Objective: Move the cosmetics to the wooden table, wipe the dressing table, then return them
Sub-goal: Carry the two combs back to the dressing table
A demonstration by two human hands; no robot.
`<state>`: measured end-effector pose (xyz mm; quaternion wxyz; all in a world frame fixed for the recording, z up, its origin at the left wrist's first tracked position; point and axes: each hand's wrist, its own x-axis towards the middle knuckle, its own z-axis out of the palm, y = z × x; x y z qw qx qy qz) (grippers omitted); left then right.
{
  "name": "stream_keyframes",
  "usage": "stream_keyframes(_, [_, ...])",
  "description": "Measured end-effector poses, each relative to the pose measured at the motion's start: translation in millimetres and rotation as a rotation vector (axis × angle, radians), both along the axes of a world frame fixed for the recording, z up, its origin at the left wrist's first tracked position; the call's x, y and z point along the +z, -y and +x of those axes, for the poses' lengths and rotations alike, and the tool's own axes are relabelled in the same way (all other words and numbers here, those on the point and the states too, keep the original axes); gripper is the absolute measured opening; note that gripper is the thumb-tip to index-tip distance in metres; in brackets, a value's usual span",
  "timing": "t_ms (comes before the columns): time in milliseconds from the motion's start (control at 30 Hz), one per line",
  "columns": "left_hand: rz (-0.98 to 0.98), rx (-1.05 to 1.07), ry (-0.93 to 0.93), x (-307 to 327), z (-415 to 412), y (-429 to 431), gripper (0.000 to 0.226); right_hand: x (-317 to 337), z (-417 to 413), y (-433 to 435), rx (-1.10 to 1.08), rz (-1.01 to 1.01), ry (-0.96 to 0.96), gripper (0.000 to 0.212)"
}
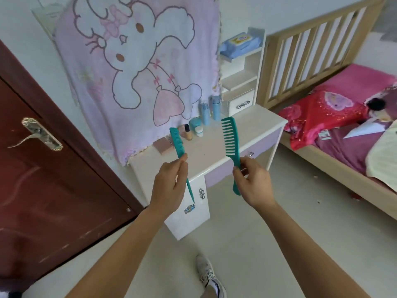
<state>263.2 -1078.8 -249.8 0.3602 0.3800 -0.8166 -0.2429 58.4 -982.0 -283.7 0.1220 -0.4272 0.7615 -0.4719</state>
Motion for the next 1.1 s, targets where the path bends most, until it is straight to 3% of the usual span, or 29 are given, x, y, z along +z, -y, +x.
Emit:
stream_keyframes(267, [0.184,0.033,-0.090,-56.4,-126.0,103.9,0.028,-31.3,-126.2,80.0,-0.033,0.168,-0.041,0.014])
stream_keyframes(500, [0.320,-0.008,-0.141,-54.9,-252.6,198.7,0.060,-14.7,-249.4,173.0,-0.082,0.220,-0.031,0.017])
stream_keyframes(667, [0.351,0.068,-0.065,-59.7,-316.7,256.2,0.020,-21.1,-310.9,224.8,-0.089,0.210,0.030,0.018])
stream_keyframes(867, [0.674,0.308,-0.149,-108.6,-365.5,295.7,0.018,-75.0,-381.2,309.4,0.168,0.405,0.031,0.021])
stream_keyframes(1100, [0.847,0.595,-0.115,-143.7,-412.2,298.5,0.019,-121.3,-431.9,376.6,0.521,0.573,0.043,0.022])
